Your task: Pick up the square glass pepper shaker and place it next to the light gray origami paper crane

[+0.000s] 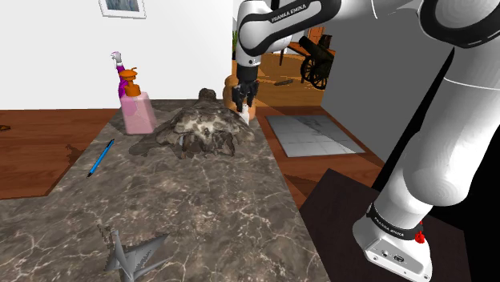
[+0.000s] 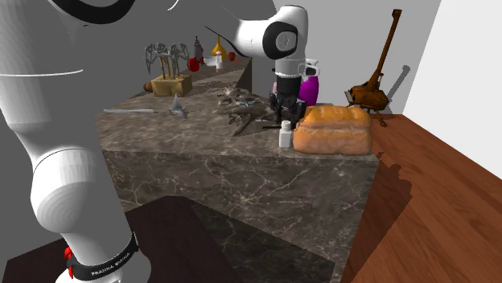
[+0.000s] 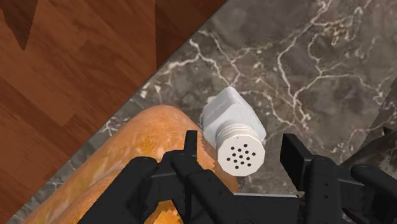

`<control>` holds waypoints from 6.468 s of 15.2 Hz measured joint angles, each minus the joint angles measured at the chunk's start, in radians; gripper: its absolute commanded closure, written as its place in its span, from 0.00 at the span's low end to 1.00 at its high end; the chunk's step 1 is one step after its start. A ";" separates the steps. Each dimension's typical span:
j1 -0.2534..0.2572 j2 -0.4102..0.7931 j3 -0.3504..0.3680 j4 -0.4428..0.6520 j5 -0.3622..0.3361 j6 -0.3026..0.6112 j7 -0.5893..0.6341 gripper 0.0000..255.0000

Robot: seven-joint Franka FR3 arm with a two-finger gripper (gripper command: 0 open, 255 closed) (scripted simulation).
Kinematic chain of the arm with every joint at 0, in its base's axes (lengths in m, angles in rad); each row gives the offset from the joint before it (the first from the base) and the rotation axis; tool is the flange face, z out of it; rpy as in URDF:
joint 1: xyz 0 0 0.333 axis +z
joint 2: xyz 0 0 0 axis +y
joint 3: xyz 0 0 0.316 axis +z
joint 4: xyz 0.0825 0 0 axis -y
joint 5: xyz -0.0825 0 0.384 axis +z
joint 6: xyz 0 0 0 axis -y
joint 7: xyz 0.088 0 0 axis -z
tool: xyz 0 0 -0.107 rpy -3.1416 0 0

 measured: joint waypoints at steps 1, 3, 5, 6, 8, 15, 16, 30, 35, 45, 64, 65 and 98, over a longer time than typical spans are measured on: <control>0.000 0.001 0.000 0.000 0.000 0.000 0.000 1.00; 0.000 0.001 0.000 -0.001 0.000 0.001 0.000 1.00; 0.000 0.001 0.000 -0.001 0.000 0.001 0.000 1.00; 0.000 0.000 0.000 -0.001 0.000 0.001 0.000 1.00; 0.000 0.000 0.000 -0.001 0.000 0.001 0.000 1.00; 0.000 -0.014 0.000 0.045 -0.001 -0.060 0.001 1.00; 0.001 -0.016 0.000 0.057 -0.001 -0.074 0.002 1.00; 0.000 -0.030 0.000 0.227 -0.001 -0.258 0.002 1.00; -0.001 -0.025 -0.001 0.302 -0.001 -0.328 0.000 1.00; 0.013 -0.024 0.011 0.425 -0.002 -0.450 0.027 1.00; 0.208 -0.236 0.239 0.186 0.026 -0.420 0.444 1.00; 0.218 -0.237 0.252 0.185 0.027 -0.419 0.468 1.00; 0.407 -0.103 0.506 0.132 -0.005 -0.237 0.917 1.00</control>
